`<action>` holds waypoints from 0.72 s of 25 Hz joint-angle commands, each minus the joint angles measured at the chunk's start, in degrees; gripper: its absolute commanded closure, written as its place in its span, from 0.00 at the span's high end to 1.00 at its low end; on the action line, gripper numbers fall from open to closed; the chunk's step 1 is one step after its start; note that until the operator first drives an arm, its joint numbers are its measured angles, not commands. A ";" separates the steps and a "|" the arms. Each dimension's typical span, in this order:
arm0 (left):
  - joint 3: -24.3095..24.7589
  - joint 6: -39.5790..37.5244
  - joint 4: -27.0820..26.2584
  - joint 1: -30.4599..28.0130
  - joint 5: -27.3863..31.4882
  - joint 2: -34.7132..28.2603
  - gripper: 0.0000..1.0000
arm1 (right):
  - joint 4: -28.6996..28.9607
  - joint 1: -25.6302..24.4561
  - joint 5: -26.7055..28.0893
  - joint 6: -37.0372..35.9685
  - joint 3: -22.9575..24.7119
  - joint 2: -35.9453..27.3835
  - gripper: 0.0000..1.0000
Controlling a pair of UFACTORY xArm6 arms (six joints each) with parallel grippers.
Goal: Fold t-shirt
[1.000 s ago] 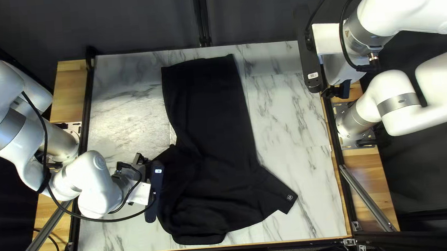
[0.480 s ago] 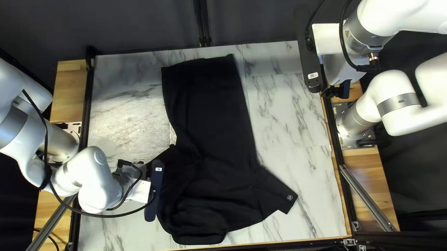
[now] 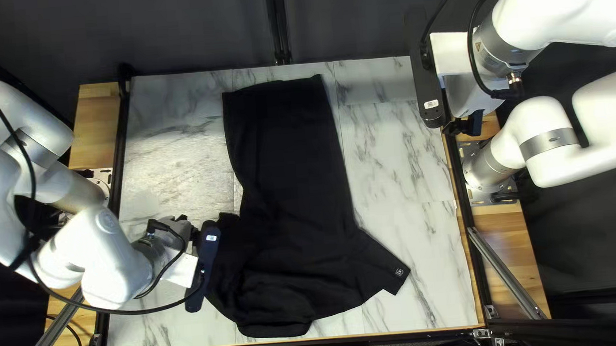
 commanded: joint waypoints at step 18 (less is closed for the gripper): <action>-5.69 -1.61 -1.09 -8.13 10.14 -0.82 0.00 | 0.00 0.00 0.00 0.00 0.00 0.00 1.00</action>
